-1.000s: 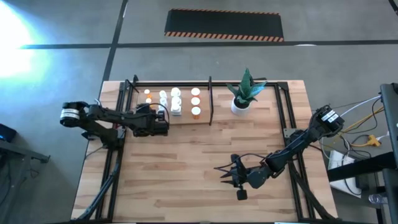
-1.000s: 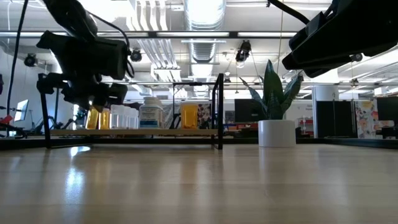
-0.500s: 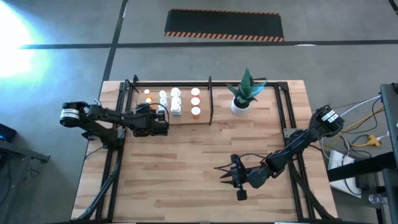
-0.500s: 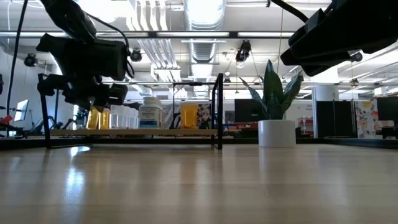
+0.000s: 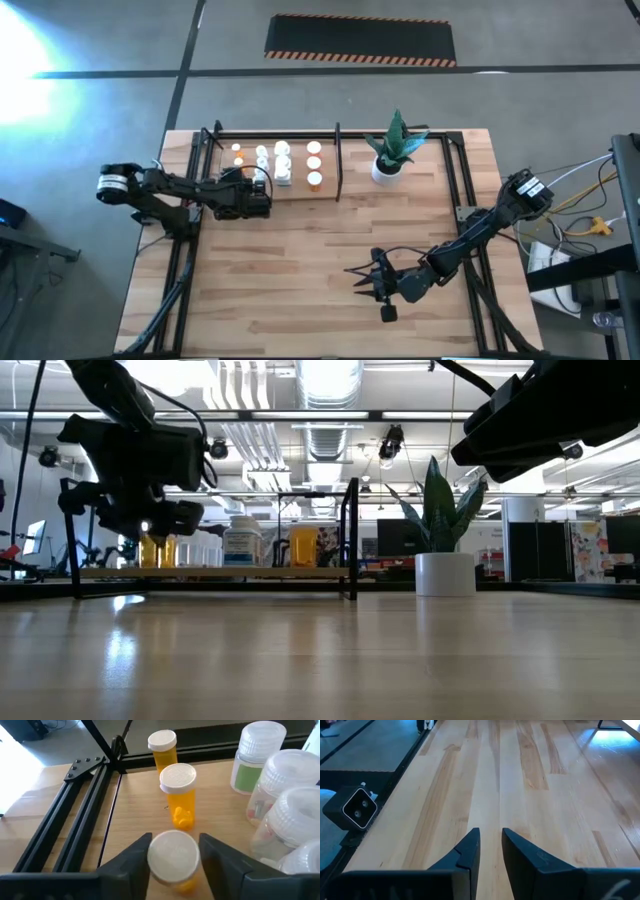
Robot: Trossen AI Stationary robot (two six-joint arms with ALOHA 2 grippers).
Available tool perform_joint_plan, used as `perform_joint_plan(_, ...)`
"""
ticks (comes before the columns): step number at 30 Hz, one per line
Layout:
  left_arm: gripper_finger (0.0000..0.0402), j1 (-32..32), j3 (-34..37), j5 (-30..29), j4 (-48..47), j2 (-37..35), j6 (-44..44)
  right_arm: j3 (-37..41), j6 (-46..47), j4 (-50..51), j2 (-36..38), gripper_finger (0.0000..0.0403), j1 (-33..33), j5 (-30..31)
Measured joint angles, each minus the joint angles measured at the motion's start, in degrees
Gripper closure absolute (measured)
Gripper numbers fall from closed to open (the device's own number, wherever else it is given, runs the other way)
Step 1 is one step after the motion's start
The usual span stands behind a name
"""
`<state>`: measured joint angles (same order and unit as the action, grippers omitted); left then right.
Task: Pick and place medicine bottles onto shelf by color
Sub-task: Put the small orange medicine container on the shelf, then return to Home Position
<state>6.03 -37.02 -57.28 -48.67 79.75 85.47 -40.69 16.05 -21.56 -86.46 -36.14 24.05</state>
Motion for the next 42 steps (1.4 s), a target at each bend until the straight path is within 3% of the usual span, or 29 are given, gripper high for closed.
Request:
perform_joint_plan(11,0.0165,0.0,-1.3,2.1,-0.3,-2.1,-3.2,0.0,-0.2,0.0,0.0,0.0339,0.0,0.0)
perform_joint_plan(21,0.0159,0.0,-5.1,2.4,-0.4,-9.0,-14.4,0.0,-0.1,0.0,0.0,0.033,0.0,0.0)
perform_joint_plan(31,0.0159,-1.3,-13.5,8.0,0.9,-17.7,-35.2,0.0,-1.4,2.9,2.7,0.0343,-0.4,0.0)
perform_joint_plan(35,0.0159,-6.7,-14.8,10.1,11.8,-19.6,-45.9,1.1,-3.5,7.6,8.4,0.0352,-1.1,0.0)
perform_joint_plan(42,0.0159,-22.3,-8.5,10.8,50.5,-16.1,-70.2,10.5,-2.1,12.7,28.0,0.0376,-1.0,-0.3)
